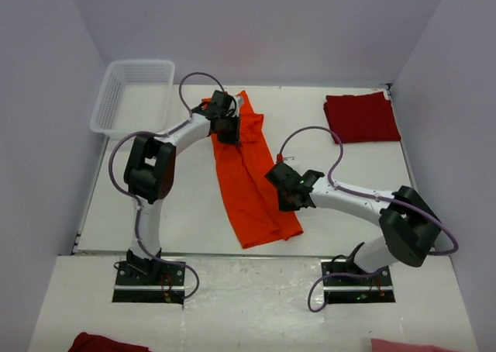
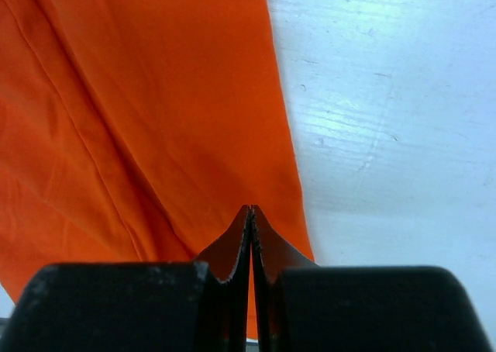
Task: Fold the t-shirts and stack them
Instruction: Rotate the tshirt 90 degrees
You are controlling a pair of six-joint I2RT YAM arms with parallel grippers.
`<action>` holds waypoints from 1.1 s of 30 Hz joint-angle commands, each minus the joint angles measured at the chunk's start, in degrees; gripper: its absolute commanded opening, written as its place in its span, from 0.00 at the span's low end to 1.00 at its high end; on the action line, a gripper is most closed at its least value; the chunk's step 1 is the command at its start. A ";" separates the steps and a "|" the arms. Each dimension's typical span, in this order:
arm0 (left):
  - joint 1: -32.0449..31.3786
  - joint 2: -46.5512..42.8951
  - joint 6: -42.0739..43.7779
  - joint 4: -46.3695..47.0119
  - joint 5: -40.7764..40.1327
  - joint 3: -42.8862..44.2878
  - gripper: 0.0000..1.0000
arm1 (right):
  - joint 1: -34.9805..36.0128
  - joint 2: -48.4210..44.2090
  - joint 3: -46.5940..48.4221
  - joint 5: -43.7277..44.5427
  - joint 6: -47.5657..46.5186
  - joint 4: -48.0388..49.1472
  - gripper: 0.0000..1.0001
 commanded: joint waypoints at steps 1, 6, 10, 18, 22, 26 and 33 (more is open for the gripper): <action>0.25 2.22 0.58 3.62 -1.20 3.00 0.00 | 0.05 2.84 -0.01 -0.60 1.52 3.86 0.00; 0.34 7.75 0.93 3.62 -1.37 5.55 0.00 | 0.31 3.82 -3.61 -4.12 2.75 8.08 0.00; 0.78 12.59 1.64 2.39 -0.94 10.90 0.00 | 0.66 5.13 -5.02 -4.12 4.07 8.35 0.00; 1.48 21.13 3.83 -1.65 1.09 22.15 0.00 | 3.47 6.71 -7.04 -8.16 7.14 11.69 0.00; 1.57 21.13 4.71 -1.83 2.14 23.05 0.00 | 6.72 9.79 -3.97 -8.52 7.67 10.82 0.00; 1.57 16.40 4.98 -0.69 1.01 20.33 0.00 | 7.87 11.29 0.86 -7.20 7.32 9.23 0.00; 1.57 1.90 4.28 0.54 -5.40 12.34 0.02 | 7.96 8.92 6.66 -3.60 4.17 4.49 0.00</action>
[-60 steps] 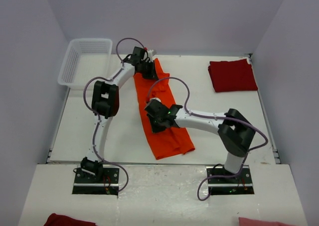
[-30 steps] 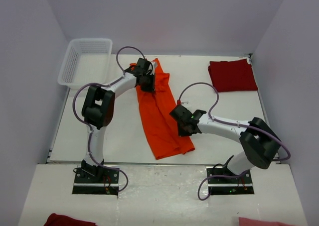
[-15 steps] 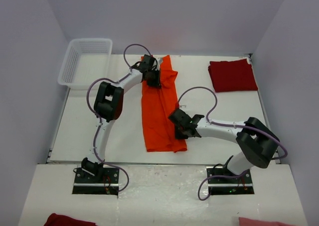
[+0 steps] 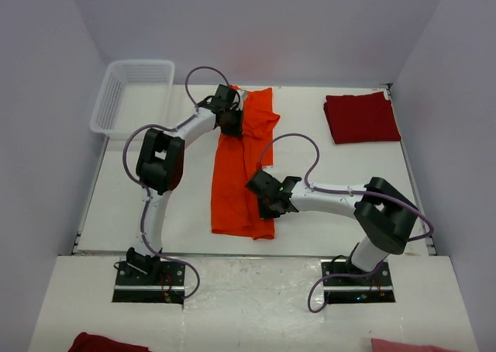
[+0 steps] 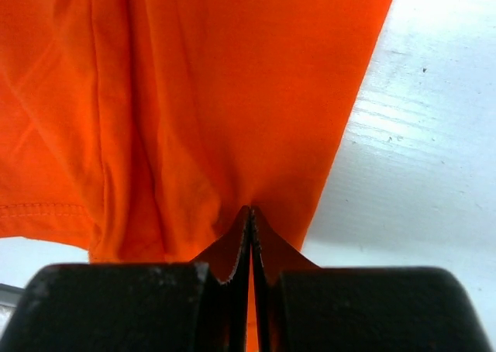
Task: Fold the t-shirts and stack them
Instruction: Rotate the tshirt 90 degrees
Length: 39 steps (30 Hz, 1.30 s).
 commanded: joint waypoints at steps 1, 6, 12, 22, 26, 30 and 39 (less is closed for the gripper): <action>0.68 -11.71 0.85 0.61 -6.22 -2.14 0.04 | 0.51 -1.55 4.66 2.61 -1.65 -5.26 0.00; 0.41 -23.75 -2.23 -0.80 -11.41 -7.14 0.20 | 0.42 -4.62 9.41 4.55 -3.85 -9.57 0.33; -1.43 -38.69 -8.02 -1.33 -15.54 -24.24 0.28 | -0.36 -13.67 8.27 5.87 -2.72 -13.53 0.53; -3.89 -65.85 -13.57 5.53 -7.73 -59.26 0.34 | -10.92 -25.90 -3.41 -4.05 -2.45 -5.30 0.53; -3.89 -72.54 -12.87 4.56 -6.41 -65.68 0.36 | -11.01 -28.62 -11.84 -11.78 -0.69 2.88 0.59; -3.89 -74.74 -12.25 4.12 -0.26 -68.94 0.39 | -10.92 -29.77 -18.35 -20.66 2.56 12.82 0.61; -3.89 -74.92 -17.26 6.84 7.47 -73.86 0.44 | -11.01 -35.39 -29.60 -24.72 7.83 21.35 0.61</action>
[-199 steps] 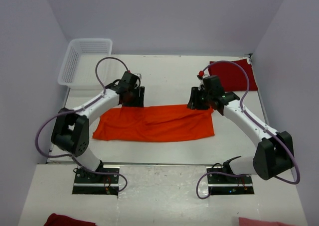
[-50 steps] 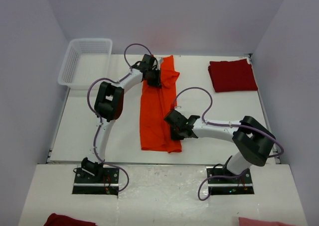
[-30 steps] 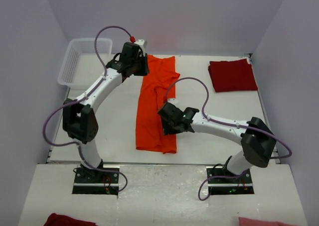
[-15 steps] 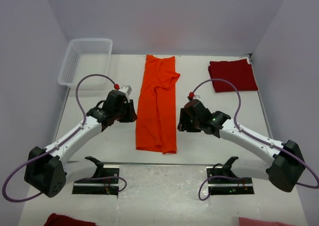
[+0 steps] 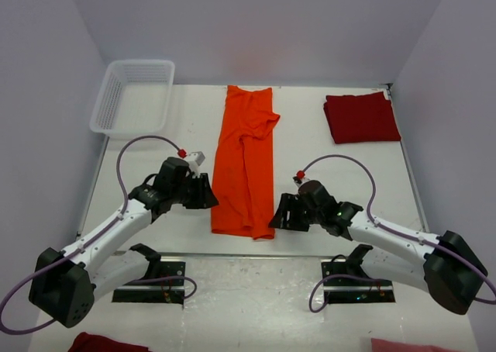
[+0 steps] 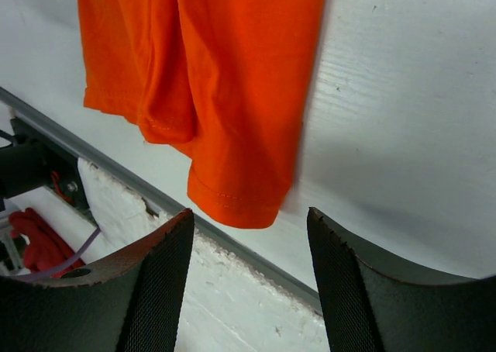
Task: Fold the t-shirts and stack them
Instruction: Rotate the tshirt 90 degrees
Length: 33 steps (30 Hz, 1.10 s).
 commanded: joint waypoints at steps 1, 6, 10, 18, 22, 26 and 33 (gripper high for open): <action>0.00 0.55 -3.51 4.11 5.69 -2.69 0.44 | 0.23 -1.73 -2.33 -2.73 3.40 6.65 0.61; 0.00 0.73 -5.45 8.42 6.93 -6.22 0.44 | 0.23 -1.91 -5.06 -3.43 4.37 10.15 0.61; 0.00 0.91 -5.63 7.99 5.96 -7.10 0.46 | 0.23 -1.47 -6.91 -3.96 5.42 12.61 0.61; 0.00 0.47 -6.07 7.55 5.34 -8.59 0.47 | 0.31 3.00 -8.67 -4.75 6.83 18.15 0.61; 0.00 -0.06 -5.98 8.51 7.70 -9.56 0.47 | 0.84 4.59 -9.11 -4.93 7.62 20.10 0.60; -0.09 -2.60 -4.75 10.18 13.23 -8.86 0.47 | 1.46 3.81 -7.97 -2.38 6.74 16.51 0.60; -0.88 -3.40 -5.45 11.85 18.26 -7.45 0.46 | 1.55 3.27 -7.17 -2.02 6.56 15.62 0.60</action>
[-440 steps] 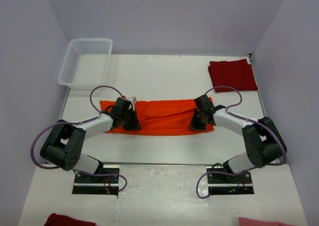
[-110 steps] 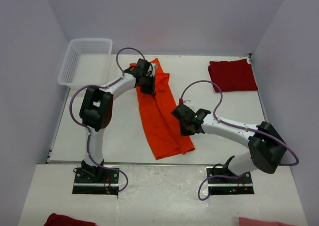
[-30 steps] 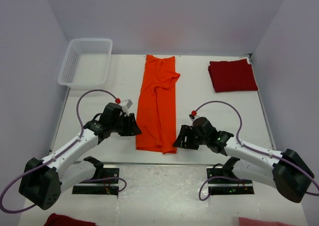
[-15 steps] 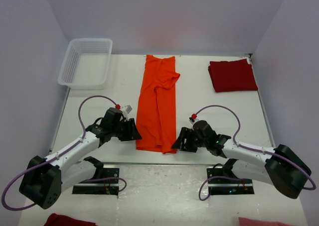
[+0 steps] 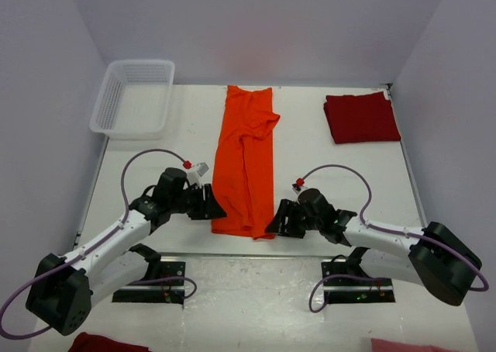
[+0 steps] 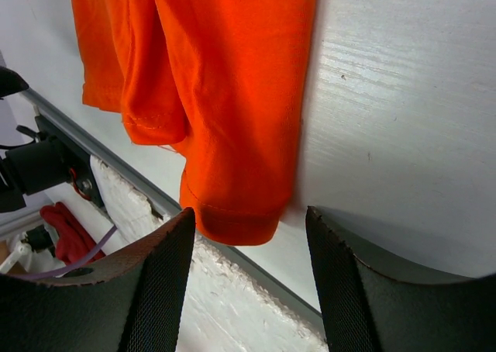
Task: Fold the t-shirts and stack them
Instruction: Rotate the tshirt 90 degrees
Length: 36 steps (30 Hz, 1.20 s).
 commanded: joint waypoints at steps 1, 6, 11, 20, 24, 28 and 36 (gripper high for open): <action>-1.38 0.54 -0.38 3.50 4.69 1.77 0.45 | 0.32 -0.94 1.24 1.56 -0.06 -0.49 0.61; -9.37 4.57 -4.50 7.54 3.02 1.60 0.42 | 0.32 -1.29 0.98 2.00 -0.23 -0.67 0.61; -15.97 9.58 -8.47 15.10 0.82 0.81 0.42 | 0.32 -2.26 0.71 2.09 -0.41 -0.75 0.61; -18.78 17.40 -10.14 21.87 -0.23 2.47 0.42 | 0.32 -4.20 -0.43 2.70 -0.50 -1.46 0.61; -20.46 21.18 -10.58 22.58 -1.11 4.14 0.42 | 0.32 -4.72 -0.95 2.88 -0.41 -1.20 0.61; -22.56 24.79 -11.02 22.58 -1.73 6.16 0.42 | 0.32 -5.60 -1.66 3.49 -0.32 -1.46 0.61; -23.10 28.48 -11.20 23.37 -2.26 7.22 0.42 | 0.32 -7.01 -3.06 3.76 0.03 -1.11 0.61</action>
